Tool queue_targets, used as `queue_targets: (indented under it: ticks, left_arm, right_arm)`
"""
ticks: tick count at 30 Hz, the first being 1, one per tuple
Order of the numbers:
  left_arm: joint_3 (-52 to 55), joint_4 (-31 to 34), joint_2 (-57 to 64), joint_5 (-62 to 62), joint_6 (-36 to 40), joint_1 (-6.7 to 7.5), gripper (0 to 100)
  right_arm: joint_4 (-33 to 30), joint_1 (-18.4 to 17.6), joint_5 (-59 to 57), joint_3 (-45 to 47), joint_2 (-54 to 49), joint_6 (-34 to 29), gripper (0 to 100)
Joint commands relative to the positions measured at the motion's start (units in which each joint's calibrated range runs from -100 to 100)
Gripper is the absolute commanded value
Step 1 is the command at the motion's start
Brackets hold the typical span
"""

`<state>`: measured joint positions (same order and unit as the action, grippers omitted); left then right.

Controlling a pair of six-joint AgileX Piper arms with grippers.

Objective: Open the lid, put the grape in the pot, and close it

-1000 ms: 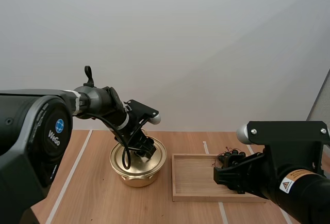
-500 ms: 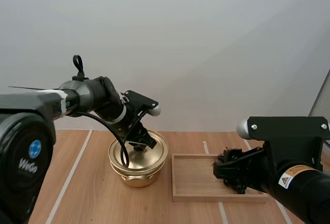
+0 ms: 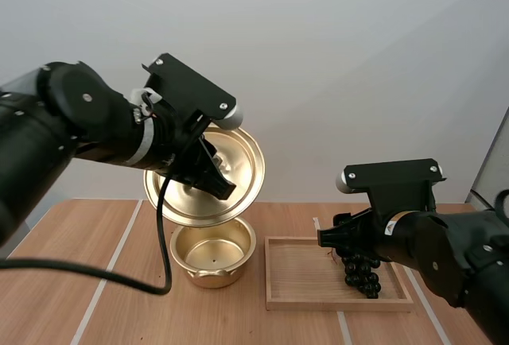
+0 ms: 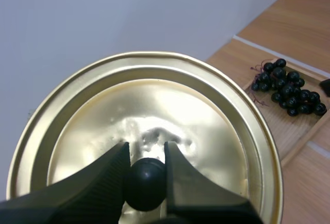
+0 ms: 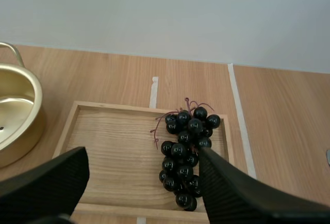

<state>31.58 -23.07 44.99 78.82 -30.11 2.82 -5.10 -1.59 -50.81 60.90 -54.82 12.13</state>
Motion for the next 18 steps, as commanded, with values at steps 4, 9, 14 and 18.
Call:
queue_targets:
  ticks: [4,9,14,18]
  left_arm:
    - [0.01,0.41,9.9,0.42,0.66,0.21,0]
    - [0.01,4.91,13.49,0.42,3.61,0.21,0]
    - [0.01,6.43,13.49,0.42,4.96,0.21,0]
    - [0.01,6.18,13.49,0.42,5.07,0.21,0]
  right_arm:
    - [-1.0,0.42,7.62,-0.45,10.42,-0.16,100]
    - [-1.15,4.07,12.95,-1.32,19.18,-0.16,100]
    - [-1.15,5.89,13.08,-5.14,26.06,-0.16,100]
    - [-1.06,5.89,13.97,-7.73,31.18,0.17,100]
